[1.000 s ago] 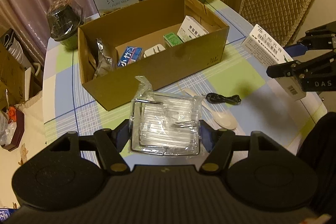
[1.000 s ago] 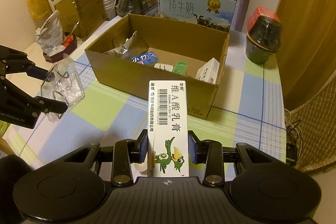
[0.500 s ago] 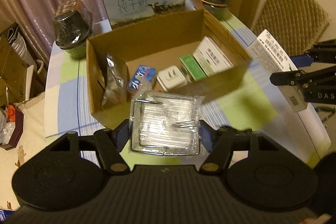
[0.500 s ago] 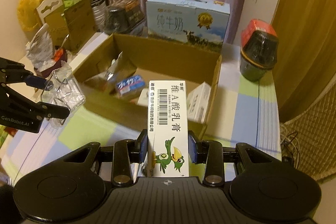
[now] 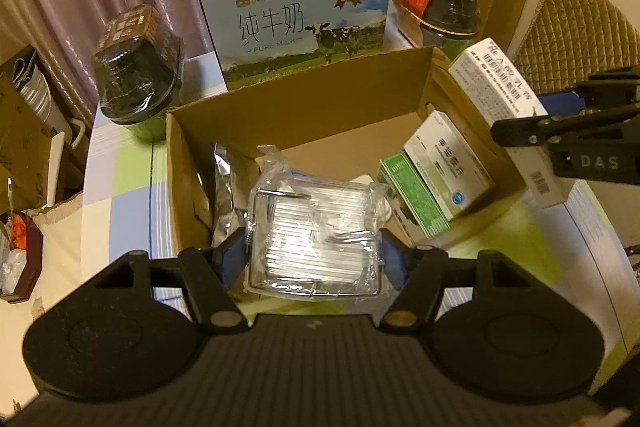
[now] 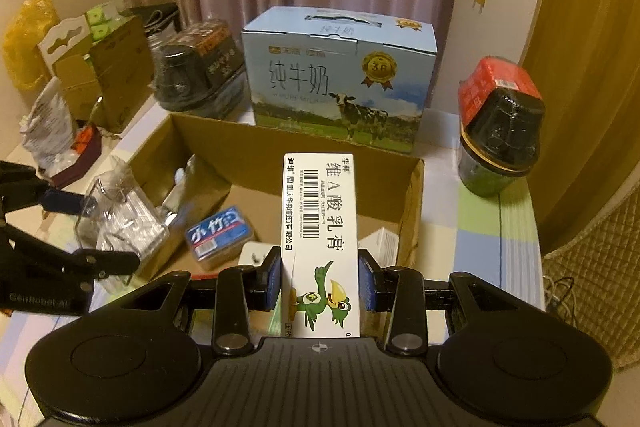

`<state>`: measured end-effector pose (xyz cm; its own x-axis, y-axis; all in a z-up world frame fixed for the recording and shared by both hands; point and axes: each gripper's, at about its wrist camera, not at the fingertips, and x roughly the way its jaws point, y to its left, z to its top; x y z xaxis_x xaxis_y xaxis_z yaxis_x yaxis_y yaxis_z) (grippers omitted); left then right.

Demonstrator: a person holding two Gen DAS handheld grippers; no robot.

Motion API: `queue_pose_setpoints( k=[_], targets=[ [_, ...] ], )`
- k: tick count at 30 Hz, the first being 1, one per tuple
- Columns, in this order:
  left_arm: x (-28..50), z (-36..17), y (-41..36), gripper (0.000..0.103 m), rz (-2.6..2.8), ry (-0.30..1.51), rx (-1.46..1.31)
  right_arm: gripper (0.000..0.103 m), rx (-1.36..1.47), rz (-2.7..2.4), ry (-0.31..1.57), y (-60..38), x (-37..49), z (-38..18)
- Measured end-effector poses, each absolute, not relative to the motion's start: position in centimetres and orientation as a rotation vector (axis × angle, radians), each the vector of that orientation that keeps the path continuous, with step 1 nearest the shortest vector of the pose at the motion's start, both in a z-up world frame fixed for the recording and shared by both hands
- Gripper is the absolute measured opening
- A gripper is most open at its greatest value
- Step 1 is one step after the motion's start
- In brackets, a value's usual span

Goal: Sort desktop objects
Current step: 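Lift and carry the plastic tray and medicine box over the cardboard box, then open left tool dropping the tray in while right tool releases the medicine box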

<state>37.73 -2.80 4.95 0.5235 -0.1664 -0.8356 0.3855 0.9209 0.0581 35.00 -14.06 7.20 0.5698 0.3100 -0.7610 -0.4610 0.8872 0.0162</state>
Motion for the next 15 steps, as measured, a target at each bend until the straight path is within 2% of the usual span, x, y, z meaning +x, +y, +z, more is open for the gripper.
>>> queue_pose_setpoints(
  k=[12,13,14,15],
  targets=[
    [41.8,1.5,-3.4,0.065,-0.335,0.985,0.230,0.035,-0.158,0.443,0.893,-12.6,38.8,3.9],
    [41.9,1.3,-3.4,0.068,-0.330,0.984,0.228,0.035,-0.156,0.440,0.896,-12.6,38.9,3.6],
    [42.0,1.1,-3.4,0.076,-0.324,0.984,0.221,0.035,-0.154,0.440,0.898,-12.6,39.0,3.4],
    [41.9,0.9,-3.3,0.077,-0.324,0.980,0.215,0.035,-0.151,0.440,0.902,-12.6,39.1,3.2]
  ],
)
